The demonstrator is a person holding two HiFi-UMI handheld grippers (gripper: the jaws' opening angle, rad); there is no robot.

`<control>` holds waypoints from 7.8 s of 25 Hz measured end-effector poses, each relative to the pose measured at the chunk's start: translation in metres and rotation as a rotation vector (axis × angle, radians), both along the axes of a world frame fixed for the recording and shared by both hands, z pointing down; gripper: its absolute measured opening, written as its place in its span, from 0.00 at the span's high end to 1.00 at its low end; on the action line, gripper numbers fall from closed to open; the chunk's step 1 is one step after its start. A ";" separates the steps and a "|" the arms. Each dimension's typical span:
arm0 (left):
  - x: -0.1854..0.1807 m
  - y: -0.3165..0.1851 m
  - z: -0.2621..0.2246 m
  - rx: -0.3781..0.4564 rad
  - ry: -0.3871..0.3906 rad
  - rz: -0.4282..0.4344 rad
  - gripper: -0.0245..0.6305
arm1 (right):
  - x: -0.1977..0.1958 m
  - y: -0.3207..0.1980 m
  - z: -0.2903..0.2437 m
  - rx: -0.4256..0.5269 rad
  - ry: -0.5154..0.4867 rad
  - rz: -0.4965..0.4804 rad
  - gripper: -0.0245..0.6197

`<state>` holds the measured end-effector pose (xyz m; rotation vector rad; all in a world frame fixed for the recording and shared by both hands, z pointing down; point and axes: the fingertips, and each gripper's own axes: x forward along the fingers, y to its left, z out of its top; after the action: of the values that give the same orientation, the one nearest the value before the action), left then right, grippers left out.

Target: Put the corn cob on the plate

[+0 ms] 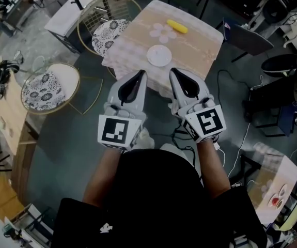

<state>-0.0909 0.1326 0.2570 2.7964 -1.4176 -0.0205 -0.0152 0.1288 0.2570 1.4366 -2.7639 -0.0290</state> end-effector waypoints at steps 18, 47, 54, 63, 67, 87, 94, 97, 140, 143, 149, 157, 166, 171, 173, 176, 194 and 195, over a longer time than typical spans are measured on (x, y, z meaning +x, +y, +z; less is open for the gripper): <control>-0.018 -0.025 -0.003 0.002 0.022 0.041 0.95 | -0.017 -0.022 -0.001 0.009 0.039 0.043 0.96; 0.011 -0.158 0.011 -0.013 0.002 0.016 0.95 | 0.009 -0.157 0.007 0.002 0.025 0.017 0.96; 0.027 -0.196 0.015 -0.060 0.015 -0.007 0.95 | 0.028 -0.199 0.013 -0.041 0.032 0.030 0.96; 0.043 -0.241 0.016 -0.044 -0.016 -0.023 0.95 | 0.047 -0.245 0.014 -0.027 0.021 -0.009 0.96; 0.053 -0.259 0.019 -0.054 -0.019 -0.033 0.95 | 0.060 -0.264 0.014 -0.026 0.013 -0.011 0.96; 0.078 -0.299 0.026 -0.064 -0.014 -0.094 0.95 | 0.097 -0.313 0.037 -0.075 0.000 -0.045 0.96; 0.081 -0.319 0.029 -0.078 -0.014 -0.085 0.95 | 0.105 -0.331 0.043 -0.088 0.021 -0.020 0.96; 0.079 -0.328 0.035 -0.091 -0.007 -0.072 0.95 | 0.105 -0.340 0.046 -0.086 0.038 -0.001 0.96; 0.071 -0.465 0.131 -0.311 -0.067 0.100 0.95 | 0.160 -0.509 0.351 -0.722 0.417 0.036 0.73; 0.070 -0.467 0.137 -0.320 -0.071 0.105 0.95 | 0.156 -0.510 0.372 -0.764 0.473 0.008 0.69; 0.067 -0.471 0.143 -0.331 -0.078 0.103 0.95 | 0.153 -0.511 0.406 -0.831 0.569 -0.045 0.60; 0.065 -0.474 0.152 -0.347 -0.101 0.106 0.95 | 0.163 -0.515 0.442 -0.922 0.669 -0.065 0.58; 0.064 -0.474 0.161 -0.380 -0.117 0.101 0.95 | 0.164 -0.516 0.464 -0.965 0.732 -0.087 0.55; 0.061 -0.478 0.164 -0.376 -0.113 0.090 0.95 | 0.164 -0.517 0.471 -0.978 0.722 -0.106 0.53; 0.061 -0.477 0.165 -0.381 -0.109 0.087 0.95 | 0.164 -0.516 0.471 -0.966 0.703 -0.114 0.52; 0.062 -0.476 0.165 -0.385 -0.112 0.089 0.95 | 0.163 -0.516 0.469 -0.950 0.698 -0.114 0.55; 0.063 -0.468 0.155 -0.362 -0.099 0.078 0.95 | 0.149 -0.502 0.438 -0.910 0.651 -0.127 0.56; 0.063 -0.466 0.154 -0.360 -0.097 0.077 0.95 | 0.147 -0.498 0.436 -0.908 0.652 -0.130 0.56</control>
<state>-0.0279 -0.3338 0.4106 2.5778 -1.1878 0.3388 0.1320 -0.3691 0.6931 0.7960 -1.8978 0.5617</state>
